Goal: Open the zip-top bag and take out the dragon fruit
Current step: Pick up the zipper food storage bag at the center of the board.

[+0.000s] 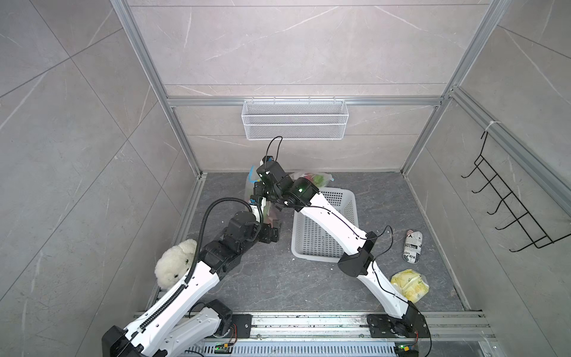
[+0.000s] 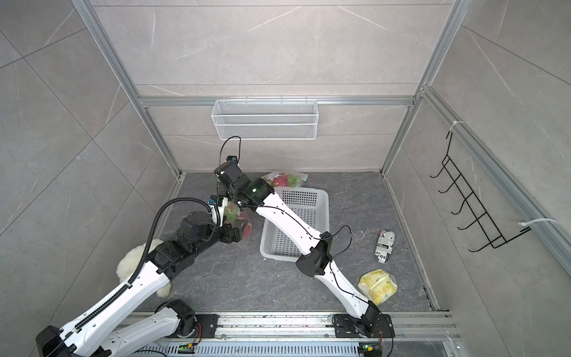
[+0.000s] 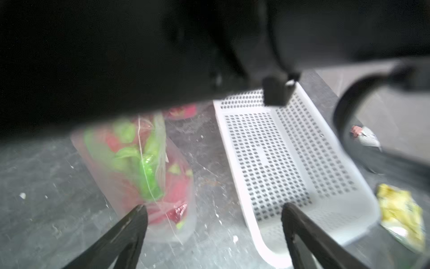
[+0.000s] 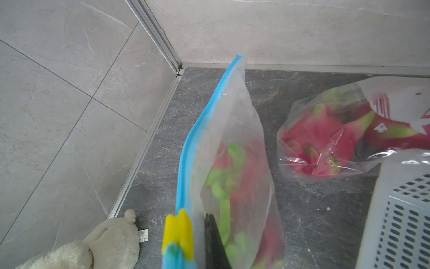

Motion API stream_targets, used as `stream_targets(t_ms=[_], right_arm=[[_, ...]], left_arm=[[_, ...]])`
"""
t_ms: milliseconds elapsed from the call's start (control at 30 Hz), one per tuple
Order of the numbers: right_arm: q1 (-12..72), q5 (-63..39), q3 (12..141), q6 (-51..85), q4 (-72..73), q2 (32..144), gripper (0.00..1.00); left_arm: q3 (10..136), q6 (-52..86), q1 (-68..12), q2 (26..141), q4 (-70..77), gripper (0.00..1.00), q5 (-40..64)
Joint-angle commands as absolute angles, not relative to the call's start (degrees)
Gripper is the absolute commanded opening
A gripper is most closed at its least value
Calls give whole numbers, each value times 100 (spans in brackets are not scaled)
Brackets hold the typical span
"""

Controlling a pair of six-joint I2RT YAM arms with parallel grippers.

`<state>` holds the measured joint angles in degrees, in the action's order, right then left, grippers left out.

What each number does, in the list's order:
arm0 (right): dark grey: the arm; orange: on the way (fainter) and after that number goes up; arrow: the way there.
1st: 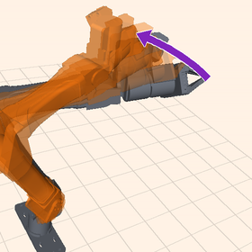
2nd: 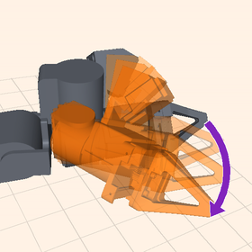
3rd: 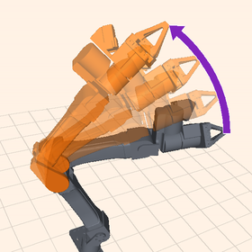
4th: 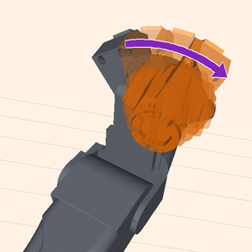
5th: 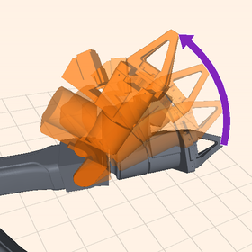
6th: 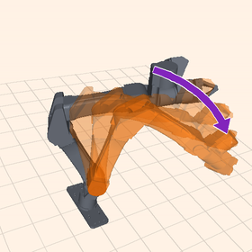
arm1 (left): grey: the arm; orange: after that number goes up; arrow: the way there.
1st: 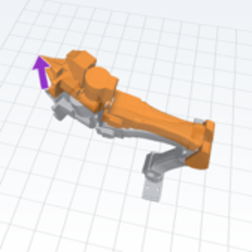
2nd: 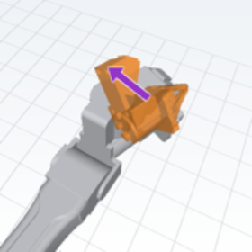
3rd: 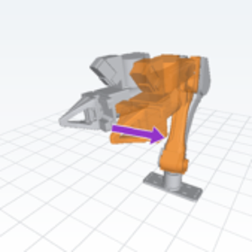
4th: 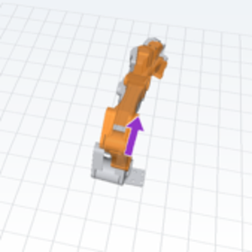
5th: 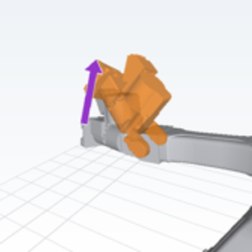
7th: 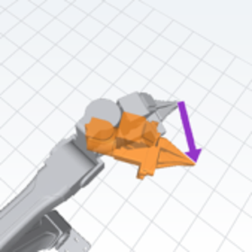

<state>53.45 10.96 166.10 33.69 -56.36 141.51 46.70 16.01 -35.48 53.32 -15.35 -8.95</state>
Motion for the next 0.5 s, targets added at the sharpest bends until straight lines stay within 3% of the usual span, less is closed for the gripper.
stream_targets(t_ms=[0,267,467], right_arm=[[5299,877,16655,3479,-5877,13934,0],[5296,563,16532,3644,-5920,13833,0],[5304,231,16490,3781,-5860,13831,0]], left_arm=[[4379,1258,-3563,5369,-733,96,-1973],[4319,675,-3571,5947,672,99,-3178],[4881,605,-3576,6917,781,98,-3169]])
